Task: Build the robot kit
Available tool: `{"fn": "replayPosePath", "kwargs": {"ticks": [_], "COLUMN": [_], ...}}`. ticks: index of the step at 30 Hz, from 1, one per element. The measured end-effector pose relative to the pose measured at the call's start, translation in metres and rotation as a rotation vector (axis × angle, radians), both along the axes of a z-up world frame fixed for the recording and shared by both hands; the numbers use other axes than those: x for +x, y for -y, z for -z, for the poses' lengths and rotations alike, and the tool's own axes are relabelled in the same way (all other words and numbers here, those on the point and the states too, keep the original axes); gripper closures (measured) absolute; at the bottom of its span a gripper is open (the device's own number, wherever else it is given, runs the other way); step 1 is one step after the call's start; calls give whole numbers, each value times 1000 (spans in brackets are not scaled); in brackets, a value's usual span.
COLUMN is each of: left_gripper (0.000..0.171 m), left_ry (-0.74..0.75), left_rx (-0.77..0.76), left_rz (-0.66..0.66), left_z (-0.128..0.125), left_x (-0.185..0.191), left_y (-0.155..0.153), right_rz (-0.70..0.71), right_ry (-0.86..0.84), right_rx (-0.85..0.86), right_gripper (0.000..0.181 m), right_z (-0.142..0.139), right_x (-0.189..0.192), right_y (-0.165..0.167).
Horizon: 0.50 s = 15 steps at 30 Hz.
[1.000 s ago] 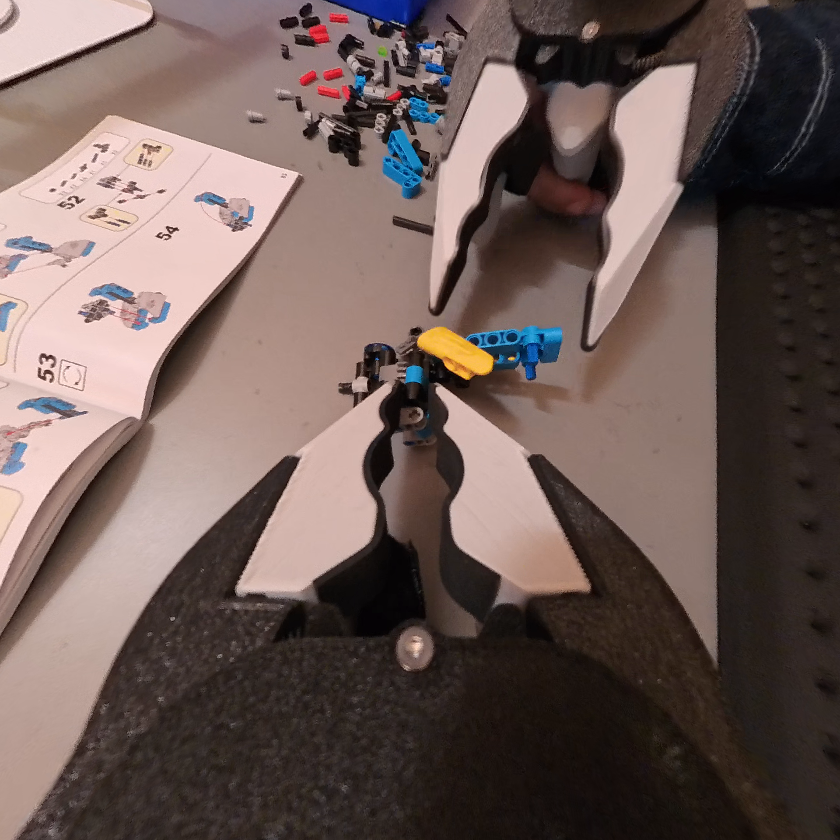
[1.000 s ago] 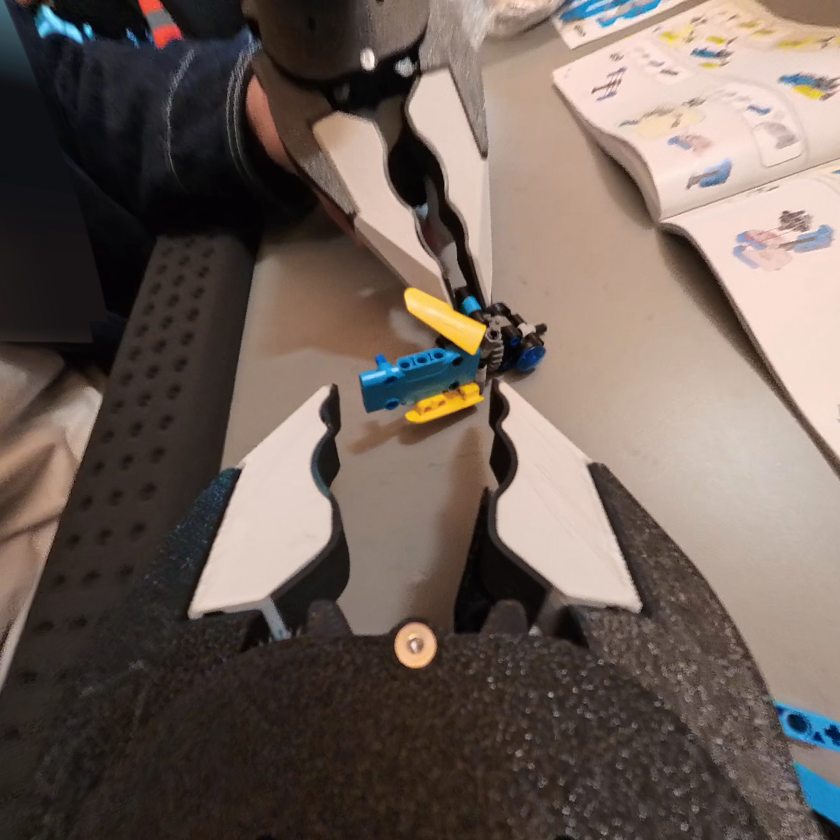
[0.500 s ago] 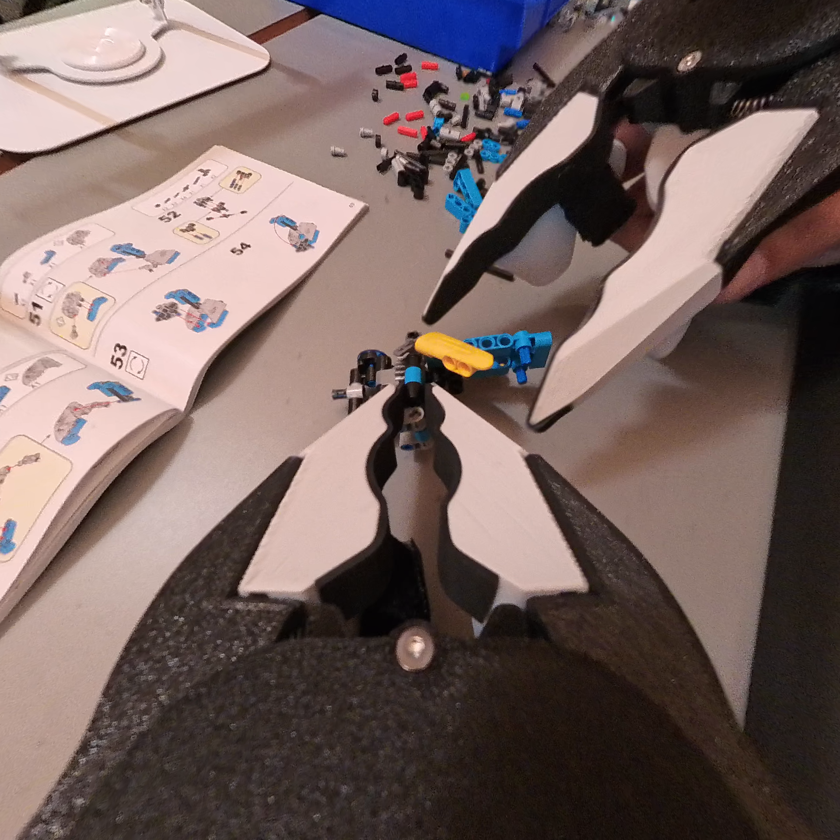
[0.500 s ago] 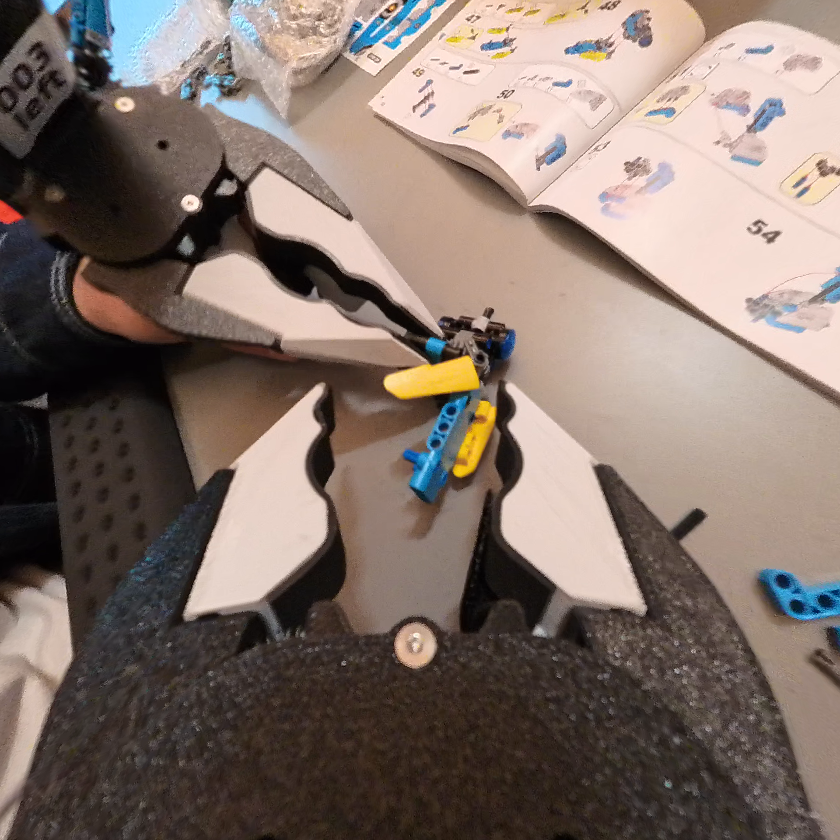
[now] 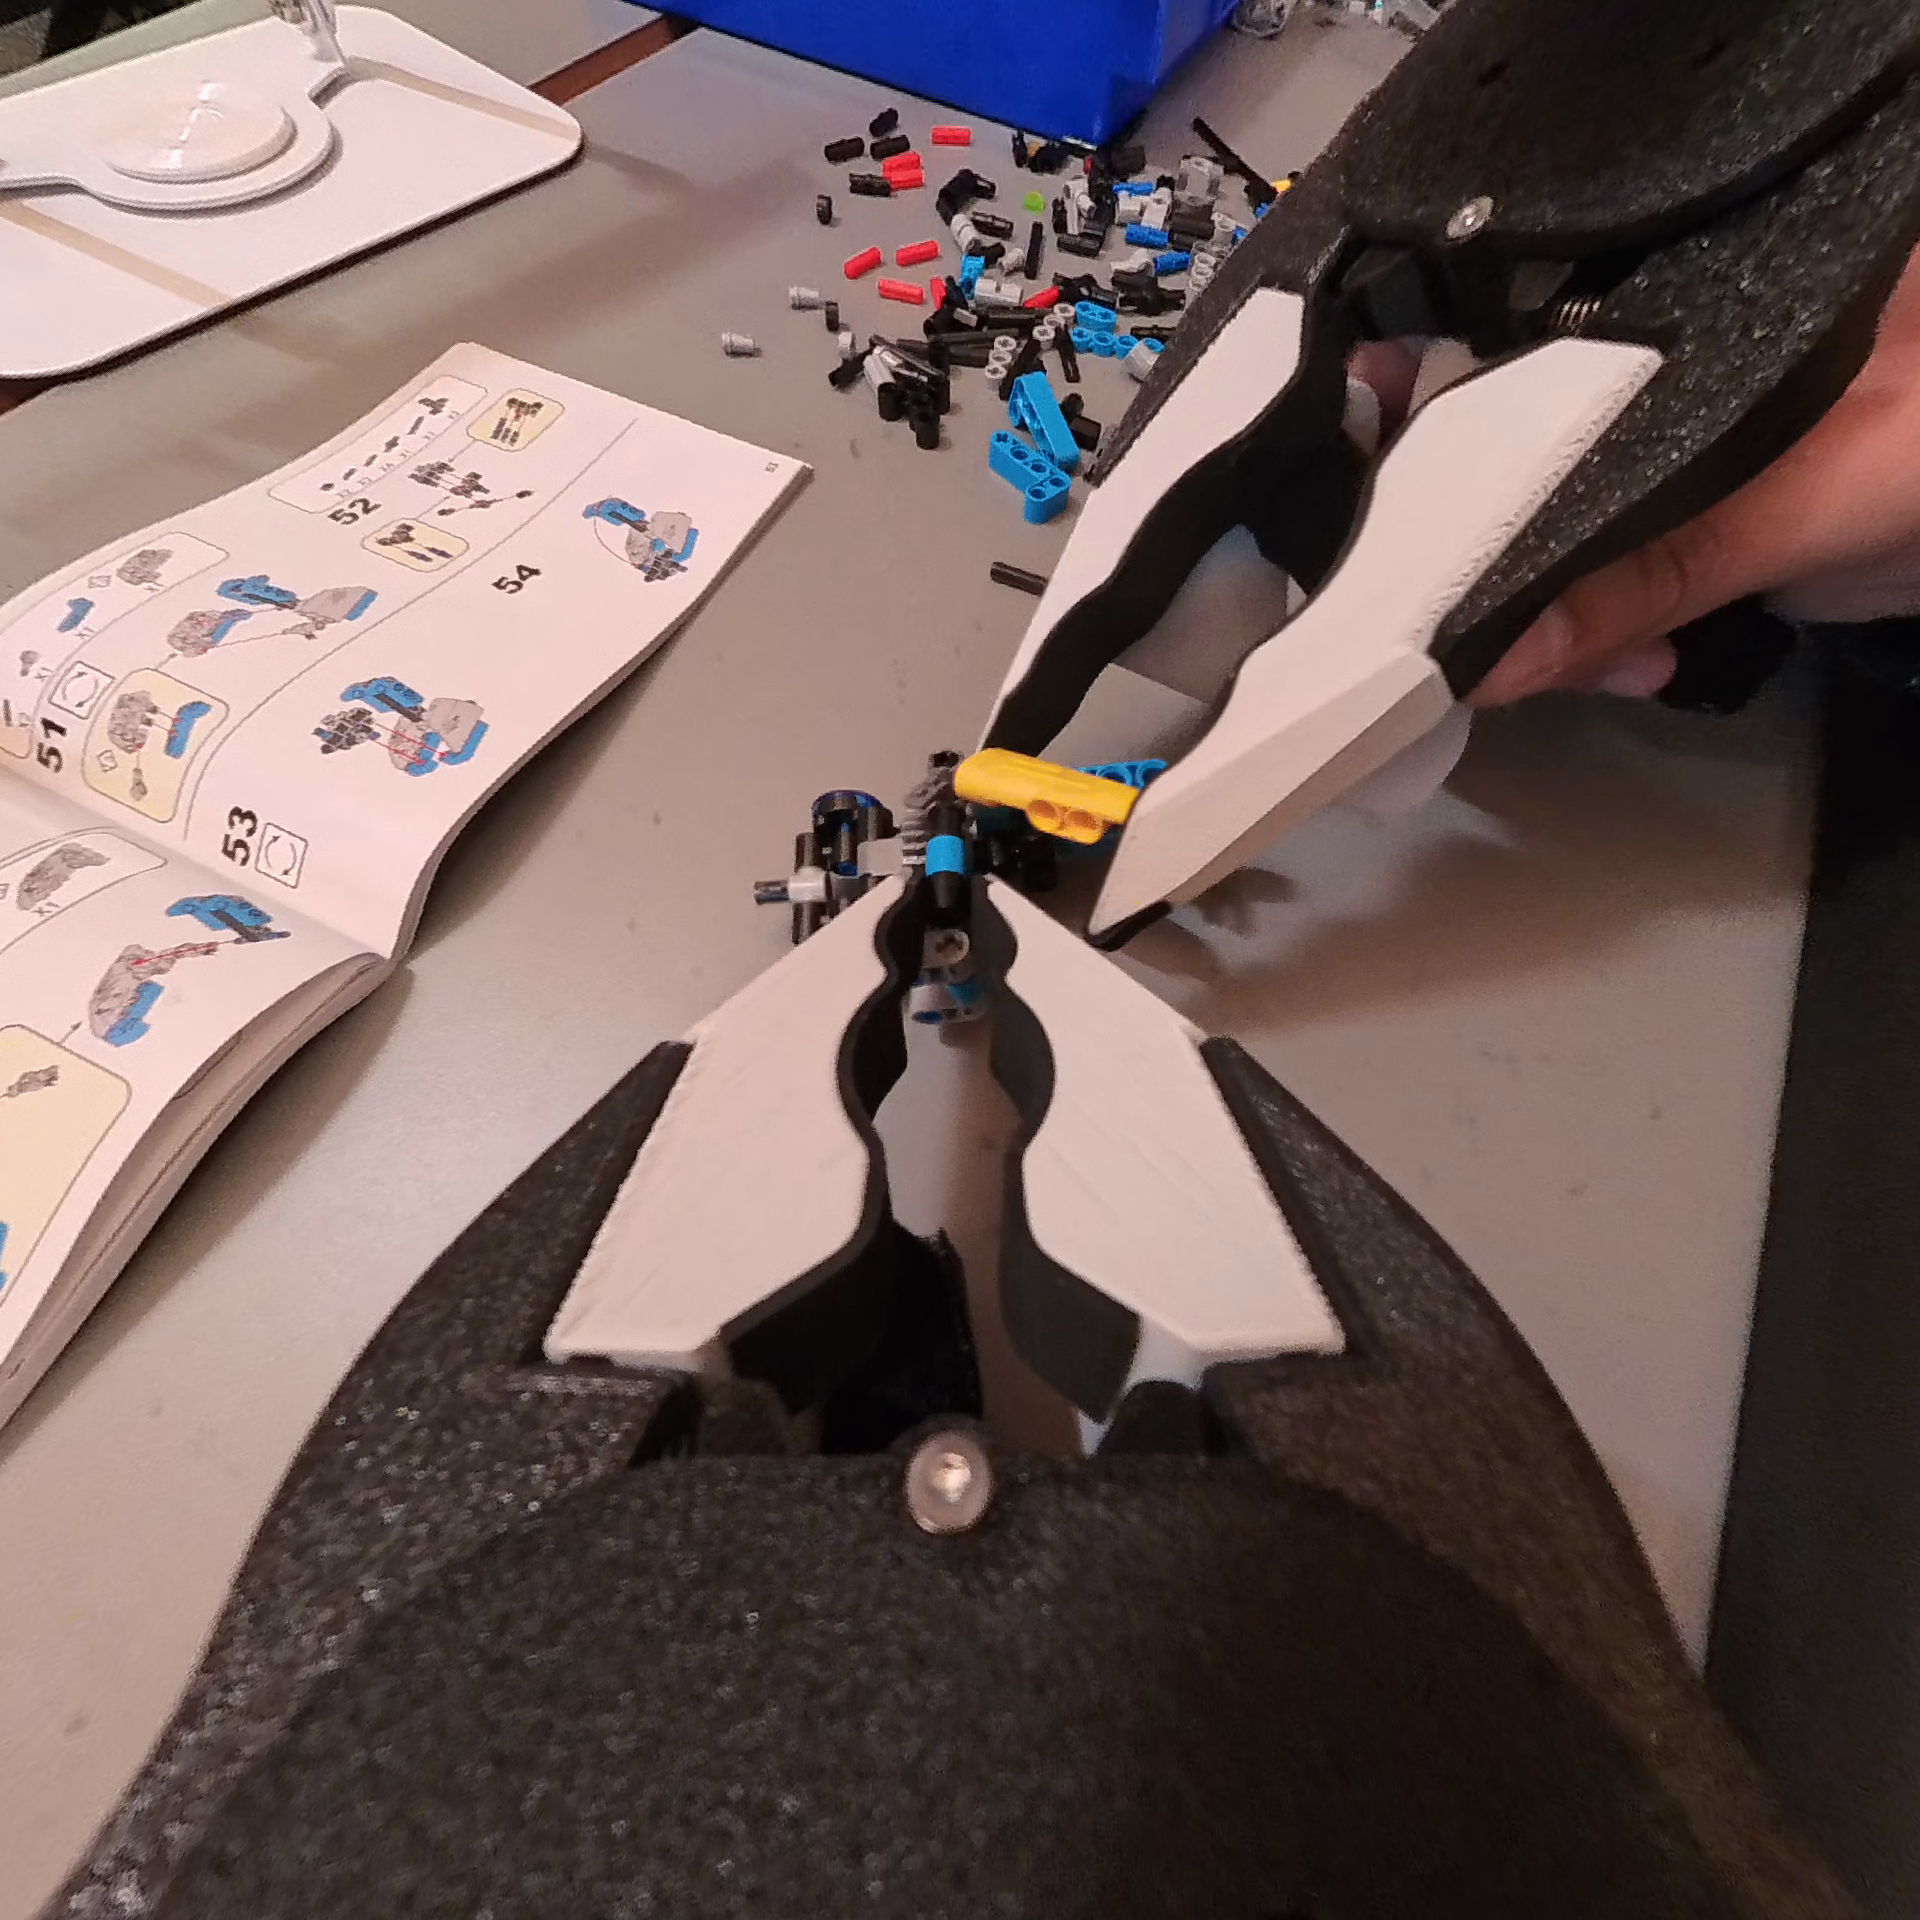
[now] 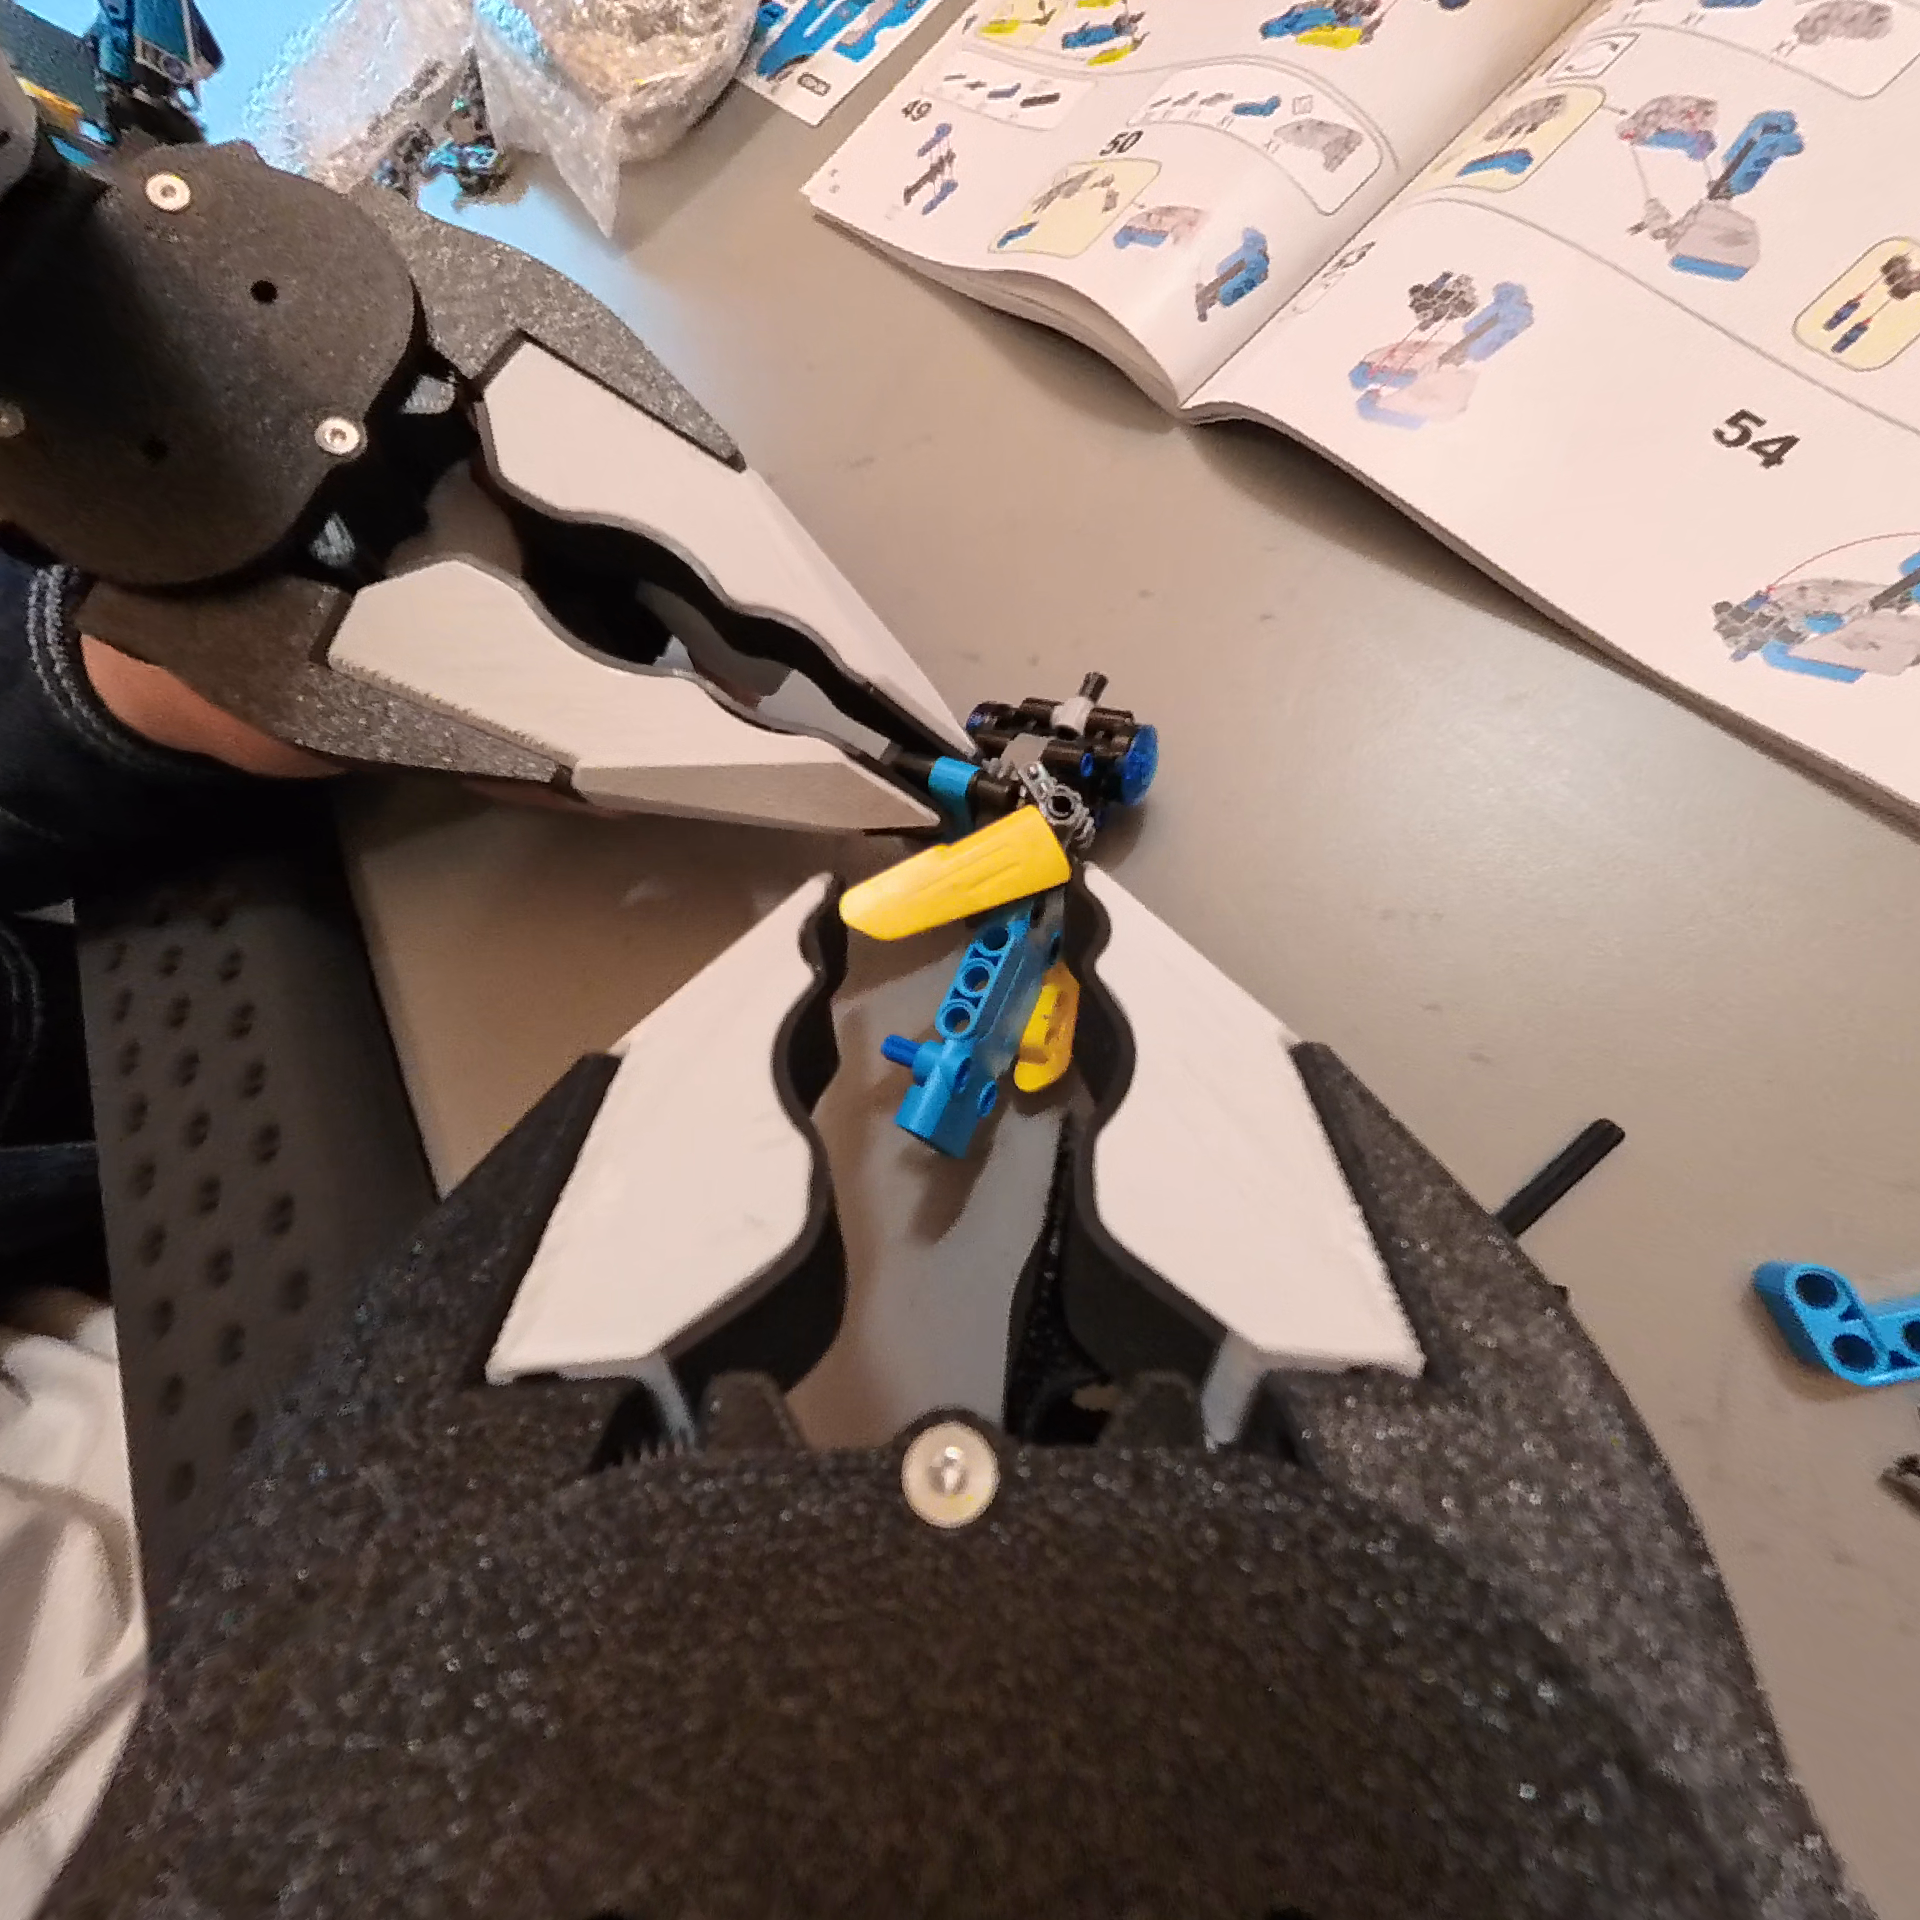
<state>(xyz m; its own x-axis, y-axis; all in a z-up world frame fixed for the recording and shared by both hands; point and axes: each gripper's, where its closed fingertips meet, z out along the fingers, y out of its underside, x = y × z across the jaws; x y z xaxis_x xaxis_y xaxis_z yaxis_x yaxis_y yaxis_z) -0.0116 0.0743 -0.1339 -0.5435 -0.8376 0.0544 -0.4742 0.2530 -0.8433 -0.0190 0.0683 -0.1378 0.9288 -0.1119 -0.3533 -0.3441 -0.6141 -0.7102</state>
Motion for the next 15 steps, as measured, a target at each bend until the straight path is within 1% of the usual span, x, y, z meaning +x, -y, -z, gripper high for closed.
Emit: {"fn": "replayPosePath", "kwargs": {"ticks": [4,7,8,9,10,13,15], "left_gripper": [164,164,164,164,164,163,164], "left_ry": [-4,-5,-5,-7,-9,-5,7], "left_rx": [-3,0,4,5,3,11,27], "left_rz": [12,24,23,19,16,2,-5], "left_z": [0,1,1,1,2,2,1], "left_x": [-1,-2,-2,-2,-1,0,-1], "left_y": [2,3,3,3,2,2,3], "right_rz": [-57,-130,-131,-105,-79,22,84], "right_ry": [12,90,110,105,74,-58,-40], "right_rx": [8,10,8,1,9,44,-17], "right_gripper": [139,139,139,138,131,121,122], "right_z": [1,2,2,1,-3,-12,-4], "right_x": [-1,-1,1,4,5,4,6], "right_y": [4,7,9,10,10,7,10]}}
